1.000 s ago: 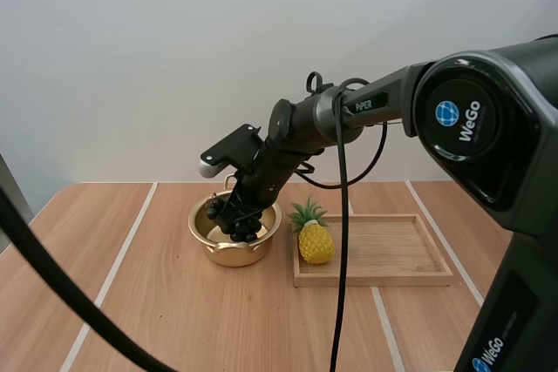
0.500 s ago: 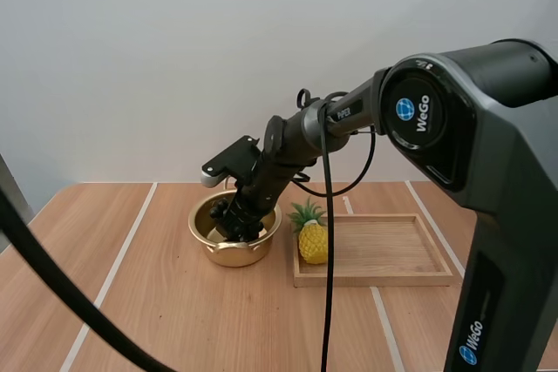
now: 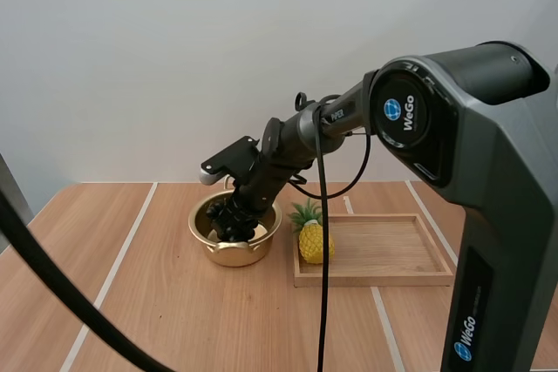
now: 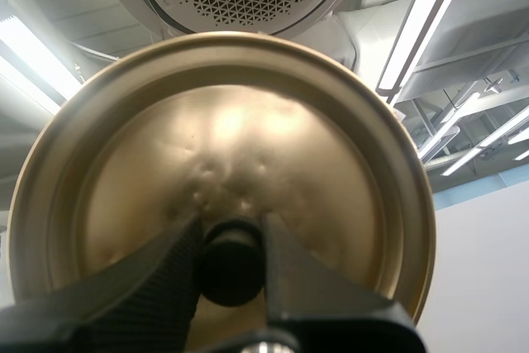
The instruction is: Open the pot, put the grape inside, and close it
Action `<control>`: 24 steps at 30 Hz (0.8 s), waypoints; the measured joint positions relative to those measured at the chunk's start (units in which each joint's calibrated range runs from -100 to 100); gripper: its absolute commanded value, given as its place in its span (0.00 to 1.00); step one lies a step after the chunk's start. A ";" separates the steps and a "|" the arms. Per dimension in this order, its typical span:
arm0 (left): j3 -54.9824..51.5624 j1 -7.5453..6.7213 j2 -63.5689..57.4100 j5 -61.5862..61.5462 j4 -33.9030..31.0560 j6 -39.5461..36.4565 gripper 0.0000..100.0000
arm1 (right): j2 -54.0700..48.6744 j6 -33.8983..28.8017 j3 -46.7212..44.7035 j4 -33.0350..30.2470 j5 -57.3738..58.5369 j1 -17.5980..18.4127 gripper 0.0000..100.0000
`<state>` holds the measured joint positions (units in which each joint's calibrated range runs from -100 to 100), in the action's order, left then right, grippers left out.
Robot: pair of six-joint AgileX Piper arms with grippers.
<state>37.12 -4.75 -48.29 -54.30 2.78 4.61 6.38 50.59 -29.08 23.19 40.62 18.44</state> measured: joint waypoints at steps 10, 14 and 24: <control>0.00 0.00 0.00 0.00 0.00 0.00 0.00 | -0.12 -1.45 3.39 0.04 7.67 0.00 1.00; 0.00 0.00 0.00 0.00 0.00 0.00 0.00 | -2.66 -2.02 3.65 -0.07 9.16 0.00 1.00; 0.00 0.00 0.00 0.00 0.00 0.00 0.00 | -14.49 -4.51 4.33 -1.77 9.95 -1.65 1.00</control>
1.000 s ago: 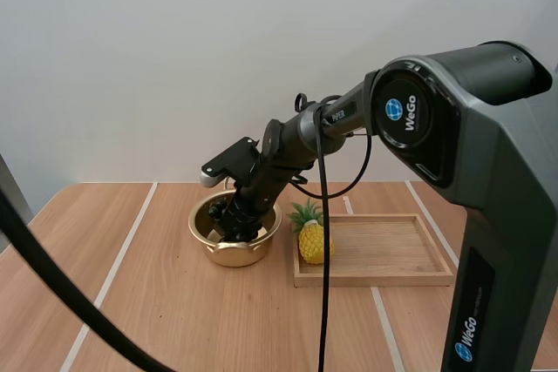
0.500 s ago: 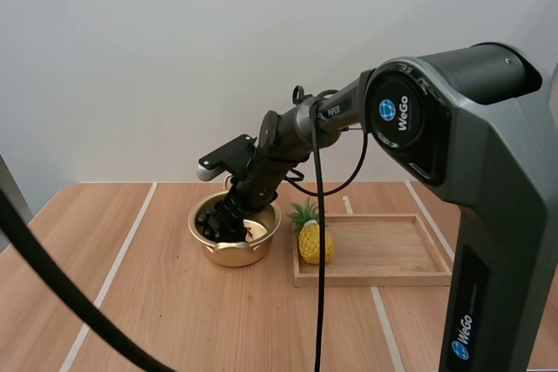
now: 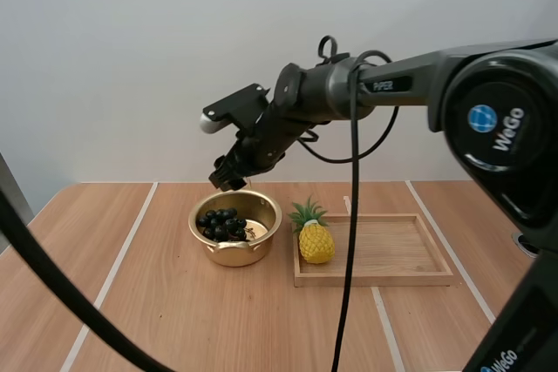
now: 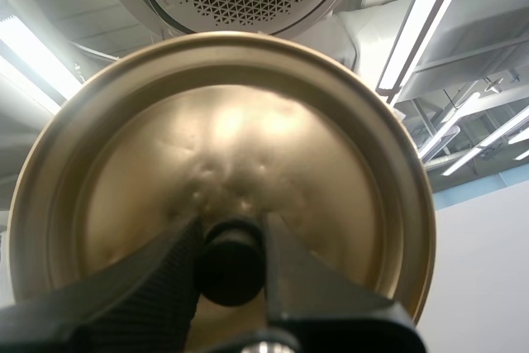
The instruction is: Open the pot, put the grape inside, and close it
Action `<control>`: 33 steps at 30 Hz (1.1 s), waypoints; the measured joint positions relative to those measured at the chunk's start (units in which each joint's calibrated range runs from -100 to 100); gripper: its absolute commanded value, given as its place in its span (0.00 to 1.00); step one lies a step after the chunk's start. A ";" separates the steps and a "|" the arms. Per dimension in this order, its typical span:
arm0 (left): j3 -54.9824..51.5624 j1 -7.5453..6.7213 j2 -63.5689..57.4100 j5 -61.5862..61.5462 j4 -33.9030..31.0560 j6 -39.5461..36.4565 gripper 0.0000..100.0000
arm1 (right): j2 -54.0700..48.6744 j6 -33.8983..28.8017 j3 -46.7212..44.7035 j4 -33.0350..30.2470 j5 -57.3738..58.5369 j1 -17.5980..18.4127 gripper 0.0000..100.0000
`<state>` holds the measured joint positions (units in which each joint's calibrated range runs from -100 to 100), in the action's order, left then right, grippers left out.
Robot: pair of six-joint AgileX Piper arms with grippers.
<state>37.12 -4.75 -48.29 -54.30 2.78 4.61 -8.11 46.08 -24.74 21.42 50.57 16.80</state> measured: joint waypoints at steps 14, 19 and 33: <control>0.00 0.00 0.00 0.00 0.00 0.00 0.00 | -23.25 -3.47 0.00 0.42 0.00 -12.49 1.00; 0.00 0.00 0.00 0.00 0.00 0.00 0.00 | -31.48 -4.63 0.00 0.55 -0.20 -16.24 1.00; 0.00 0.00 0.00 0.00 0.00 0.00 0.00 | -50.46 -14.03 0.00 -4.37 -9.73 -19.47 1.00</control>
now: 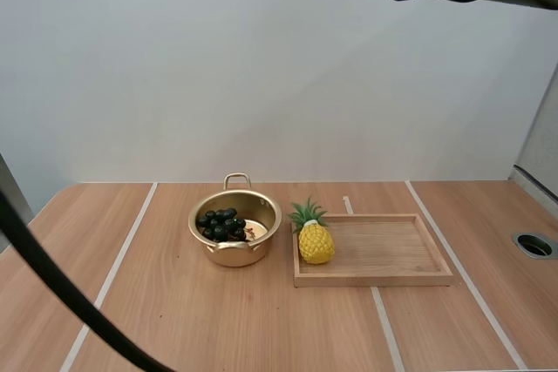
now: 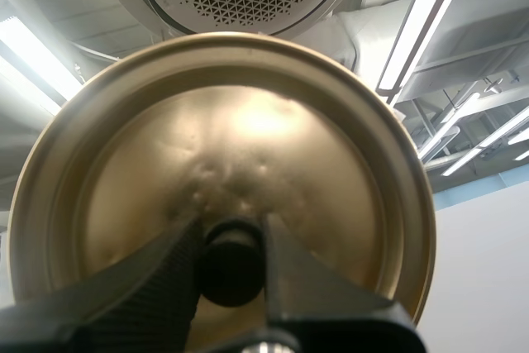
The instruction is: Open the pot, put the grape inside, and close it
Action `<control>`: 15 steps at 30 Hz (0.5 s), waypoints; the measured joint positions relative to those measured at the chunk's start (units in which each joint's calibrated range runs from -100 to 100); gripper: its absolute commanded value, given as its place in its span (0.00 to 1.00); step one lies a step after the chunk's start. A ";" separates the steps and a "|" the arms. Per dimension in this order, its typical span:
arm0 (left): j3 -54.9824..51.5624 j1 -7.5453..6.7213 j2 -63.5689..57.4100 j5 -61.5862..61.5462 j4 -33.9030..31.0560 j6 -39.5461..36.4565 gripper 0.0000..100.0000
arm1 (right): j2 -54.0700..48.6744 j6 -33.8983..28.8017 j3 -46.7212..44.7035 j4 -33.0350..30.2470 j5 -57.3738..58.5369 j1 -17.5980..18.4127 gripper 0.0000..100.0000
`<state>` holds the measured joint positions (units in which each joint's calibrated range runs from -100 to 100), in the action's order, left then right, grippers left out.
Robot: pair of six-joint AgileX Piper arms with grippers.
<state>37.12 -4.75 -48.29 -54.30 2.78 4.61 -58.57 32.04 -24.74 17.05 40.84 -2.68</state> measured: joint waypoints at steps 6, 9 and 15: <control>0.00 0.00 0.00 0.00 0.00 0.00 0.00 | -2.39 -1.39 0.11 -2.49 -0.66 -0.39 0.00; 0.00 0.00 0.00 -0.22 0.00 0.00 0.00 | -3.11 -1.85 0.11 -2.88 -0.85 -0.39 0.00; 0.31 0.00 1.04 -7.19 0.00 0.00 0.00 | -4.67 -1.93 0.11 -2.88 -3.97 -0.39 0.00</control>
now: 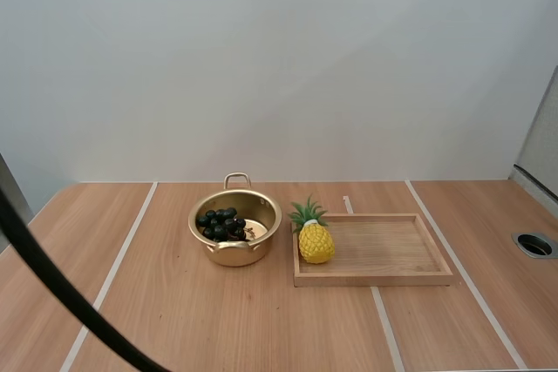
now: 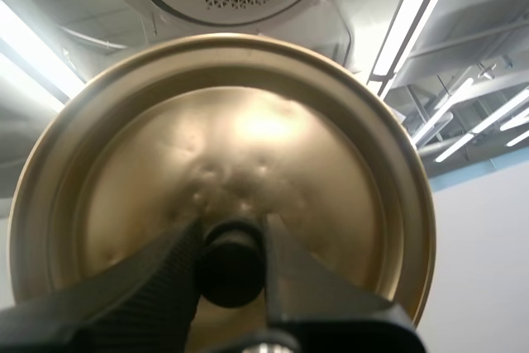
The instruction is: Open the pot, put the grape inside, and close it
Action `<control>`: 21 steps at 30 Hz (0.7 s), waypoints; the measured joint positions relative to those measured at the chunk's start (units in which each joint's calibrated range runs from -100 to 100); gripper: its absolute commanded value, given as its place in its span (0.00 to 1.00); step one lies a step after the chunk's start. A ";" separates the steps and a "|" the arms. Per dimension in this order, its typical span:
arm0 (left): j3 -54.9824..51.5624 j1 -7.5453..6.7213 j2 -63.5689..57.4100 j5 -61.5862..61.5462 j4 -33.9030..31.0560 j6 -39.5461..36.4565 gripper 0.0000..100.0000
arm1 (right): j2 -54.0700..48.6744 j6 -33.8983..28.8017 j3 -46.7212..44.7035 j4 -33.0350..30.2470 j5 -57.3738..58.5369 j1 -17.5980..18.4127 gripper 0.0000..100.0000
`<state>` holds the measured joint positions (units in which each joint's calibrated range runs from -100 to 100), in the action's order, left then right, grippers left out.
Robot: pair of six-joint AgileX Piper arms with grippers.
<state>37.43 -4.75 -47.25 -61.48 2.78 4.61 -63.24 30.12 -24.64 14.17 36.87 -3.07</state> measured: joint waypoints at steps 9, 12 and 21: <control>0.17 0.00 10.47 -22.26 0.00 1.31 0.00 | -0.23 0.00 0.00 -0.41 -2.48 0.00 0.00; 0.04 0.00 13.96 -28.59 0.00 1.98 0.00 | -0.29 0.00 0.00 -0.41 -2.82 0.00 0.00; -5.65 0.00 17.86 -37.77 0.00 2.44 0.00 | -0.39 0.00 0.00 -1.43 -2.82 0.00 0.00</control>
<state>31.78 -4.75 -29.39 -99.26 2.78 7.05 -63.63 30.12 -24.64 12.74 34.05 -3.07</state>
